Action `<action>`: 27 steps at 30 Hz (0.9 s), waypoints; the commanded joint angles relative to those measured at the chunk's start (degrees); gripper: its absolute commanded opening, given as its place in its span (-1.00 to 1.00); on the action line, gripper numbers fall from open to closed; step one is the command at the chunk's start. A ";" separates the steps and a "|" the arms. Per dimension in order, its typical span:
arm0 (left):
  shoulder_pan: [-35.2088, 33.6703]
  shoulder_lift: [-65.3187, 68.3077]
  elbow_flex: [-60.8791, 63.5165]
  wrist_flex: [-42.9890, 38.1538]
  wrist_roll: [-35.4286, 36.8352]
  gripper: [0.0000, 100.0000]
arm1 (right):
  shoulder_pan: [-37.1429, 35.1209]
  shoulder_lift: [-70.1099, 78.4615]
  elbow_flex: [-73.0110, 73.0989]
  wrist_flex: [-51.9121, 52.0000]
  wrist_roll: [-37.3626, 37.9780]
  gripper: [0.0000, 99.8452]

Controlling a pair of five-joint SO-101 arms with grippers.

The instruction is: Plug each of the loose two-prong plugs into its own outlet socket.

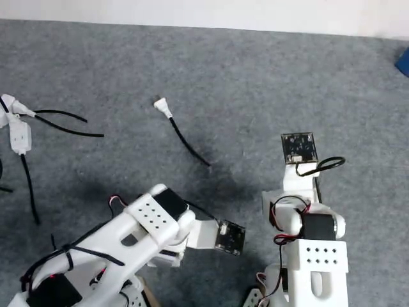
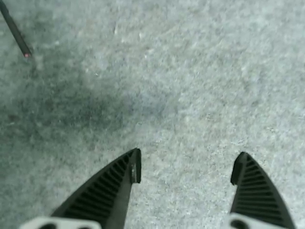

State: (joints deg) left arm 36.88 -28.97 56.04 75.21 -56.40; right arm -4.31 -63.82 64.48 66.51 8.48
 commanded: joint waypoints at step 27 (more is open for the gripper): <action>-12.79 -0.22 -3.65 -9.32 -10.20 -0.99 | -0.48 -0.48 -0.92 0.31 0.79 -0.40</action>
State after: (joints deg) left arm 27.38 -28.97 57.89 66.51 -63.52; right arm -4.31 -63.82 64.48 66.51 8.48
